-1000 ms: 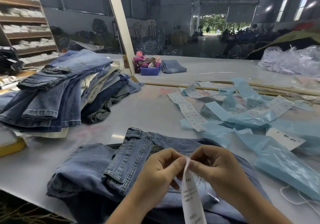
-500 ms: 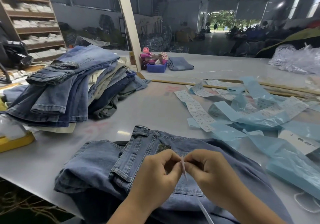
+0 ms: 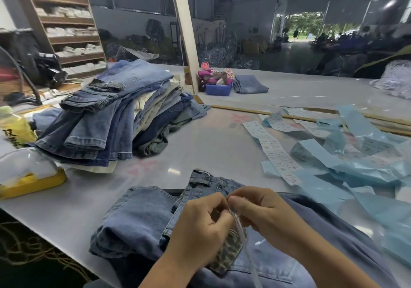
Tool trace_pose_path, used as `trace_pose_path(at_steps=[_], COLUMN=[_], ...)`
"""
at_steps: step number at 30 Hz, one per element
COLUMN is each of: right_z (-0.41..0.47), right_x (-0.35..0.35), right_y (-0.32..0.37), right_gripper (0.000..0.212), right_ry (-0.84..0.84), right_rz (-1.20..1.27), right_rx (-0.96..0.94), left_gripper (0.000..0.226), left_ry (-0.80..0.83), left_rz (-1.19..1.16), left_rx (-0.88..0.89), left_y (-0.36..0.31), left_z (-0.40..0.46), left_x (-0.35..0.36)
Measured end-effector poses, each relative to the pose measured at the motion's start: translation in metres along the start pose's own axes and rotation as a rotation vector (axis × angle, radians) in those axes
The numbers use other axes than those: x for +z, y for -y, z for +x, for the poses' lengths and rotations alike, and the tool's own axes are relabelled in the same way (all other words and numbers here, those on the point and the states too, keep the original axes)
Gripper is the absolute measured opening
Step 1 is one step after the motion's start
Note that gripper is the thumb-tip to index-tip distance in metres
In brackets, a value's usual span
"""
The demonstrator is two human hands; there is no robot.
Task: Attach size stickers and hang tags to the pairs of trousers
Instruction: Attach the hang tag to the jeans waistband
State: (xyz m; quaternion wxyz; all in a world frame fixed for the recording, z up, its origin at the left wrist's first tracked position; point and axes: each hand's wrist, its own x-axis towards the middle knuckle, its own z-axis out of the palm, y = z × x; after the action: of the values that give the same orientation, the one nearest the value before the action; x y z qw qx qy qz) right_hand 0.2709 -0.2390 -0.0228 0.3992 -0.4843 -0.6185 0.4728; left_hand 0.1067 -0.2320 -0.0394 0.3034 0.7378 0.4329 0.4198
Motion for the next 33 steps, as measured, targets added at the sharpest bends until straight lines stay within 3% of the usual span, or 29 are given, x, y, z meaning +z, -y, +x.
trace_pose_path(at_steps=[7,12,18,21,26,30,33], right_z=[0.035,0.058,0.088,0.097,0.102,0.107,0.111], right_x=[0.002,0.005,0.005,0.013,0.026,0.035,0.040], right_y=[-0.005,-0.011,-0.021,-0.034,-0.051,-0.058,-0.059], right_gripper=[0.007,0.045,0.017,0.022,0.026,0.032,0.038], right_ry=[0.051,0.042,0.071,-0.007,-0.026,-0.043,-0.041], right_rz=[-0.047,0.020,0.076,-0.058,-0.215,-0.288,-0.399], right_rx=[0.064,0.110,0.171,0.229,0.243,0.229,0.209], left_gripper=[0.022,0.021,0.021,0.022,0.030,0.010,0.021], left_ry=[-0.110,-0.084,-0.045,0.014,0.160,0.050,0.006], left_rz=[-0.044,0.037,-0.015,0.074,0.535,0.492,0.393], left_rx=[-0.117,-0.093,-0.169,-0.140,-0.135,-0.098,-0.090], left_y=[0.020,0.031,0.053,0.070,0.099,0.104,0.105], left_z=[0.021,0.040,0.069,0.081,0.091,0.088,0.089], left_x=[-0.016,-0.019,-0.020,-0.023,-0.014,-0.011,-0.014])
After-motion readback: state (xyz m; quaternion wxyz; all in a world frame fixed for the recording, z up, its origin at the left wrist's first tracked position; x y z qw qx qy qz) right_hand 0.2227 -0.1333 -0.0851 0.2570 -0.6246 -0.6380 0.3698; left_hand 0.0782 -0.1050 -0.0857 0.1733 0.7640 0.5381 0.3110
